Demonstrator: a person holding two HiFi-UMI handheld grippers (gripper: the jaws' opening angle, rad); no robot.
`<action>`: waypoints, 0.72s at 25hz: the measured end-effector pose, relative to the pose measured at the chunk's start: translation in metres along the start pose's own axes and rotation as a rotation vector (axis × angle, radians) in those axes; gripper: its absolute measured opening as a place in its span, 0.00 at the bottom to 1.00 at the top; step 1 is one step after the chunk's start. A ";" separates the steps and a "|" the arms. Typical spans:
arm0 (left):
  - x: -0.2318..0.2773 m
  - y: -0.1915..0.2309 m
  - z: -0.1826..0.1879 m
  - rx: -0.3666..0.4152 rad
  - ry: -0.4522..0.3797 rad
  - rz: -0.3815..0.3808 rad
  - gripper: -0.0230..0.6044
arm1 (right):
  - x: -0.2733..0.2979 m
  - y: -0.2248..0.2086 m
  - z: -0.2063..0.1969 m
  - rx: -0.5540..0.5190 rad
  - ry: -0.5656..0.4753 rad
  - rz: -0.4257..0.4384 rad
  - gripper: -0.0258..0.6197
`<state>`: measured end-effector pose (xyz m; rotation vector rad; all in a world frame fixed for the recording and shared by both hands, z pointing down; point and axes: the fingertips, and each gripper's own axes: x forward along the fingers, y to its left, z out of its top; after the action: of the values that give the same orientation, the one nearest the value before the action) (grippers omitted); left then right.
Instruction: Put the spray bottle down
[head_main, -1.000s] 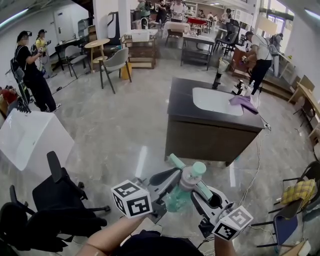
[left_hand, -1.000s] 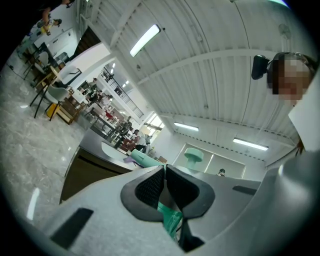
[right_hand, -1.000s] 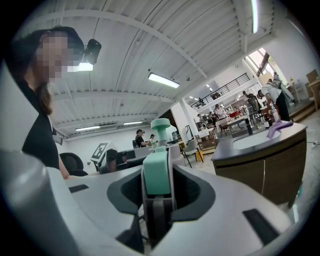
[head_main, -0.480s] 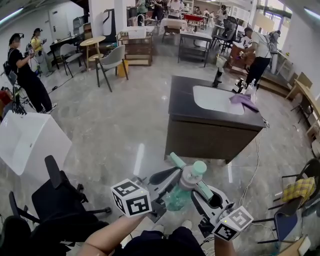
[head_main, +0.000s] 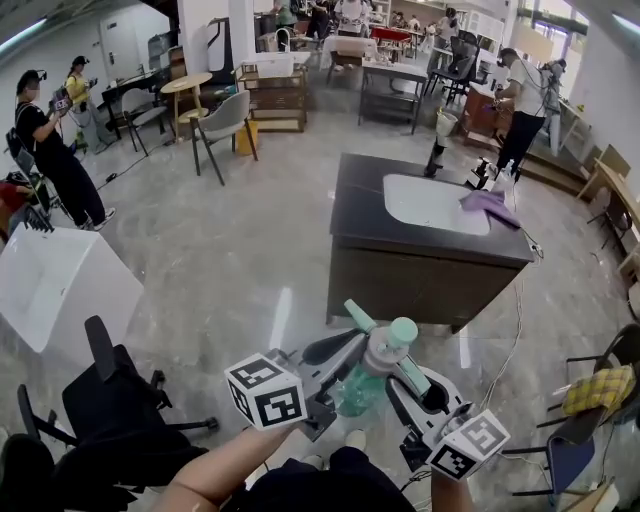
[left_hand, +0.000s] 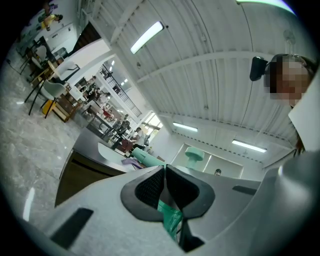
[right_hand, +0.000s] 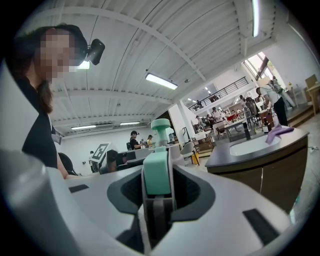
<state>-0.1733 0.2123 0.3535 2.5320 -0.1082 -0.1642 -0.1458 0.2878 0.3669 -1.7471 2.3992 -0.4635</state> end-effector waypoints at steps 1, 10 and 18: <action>0.008 0.001 0.003 0.006 -0.002 -0.001 0.07 | 0.001 -0.007 0.005 -0.003 -0.005 0.002 0.21; 0.062 0.011 0.012 0.029 -0.021 0.021 0.07 | 0.003 -0.060 0.029 -0.010 -0.015 0.037 0.21; 0.090 0.017 0.017 0.054 -0.038 0.062 0.06 | 0.006 -0.090 0.041 -0.015 -0.008 0.089 0.21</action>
<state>-0.0873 0.1789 0.3408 2.5762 -0.2085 -0.1874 -0.0545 0.2506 0.3583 -1.6359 2.4688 -0.4278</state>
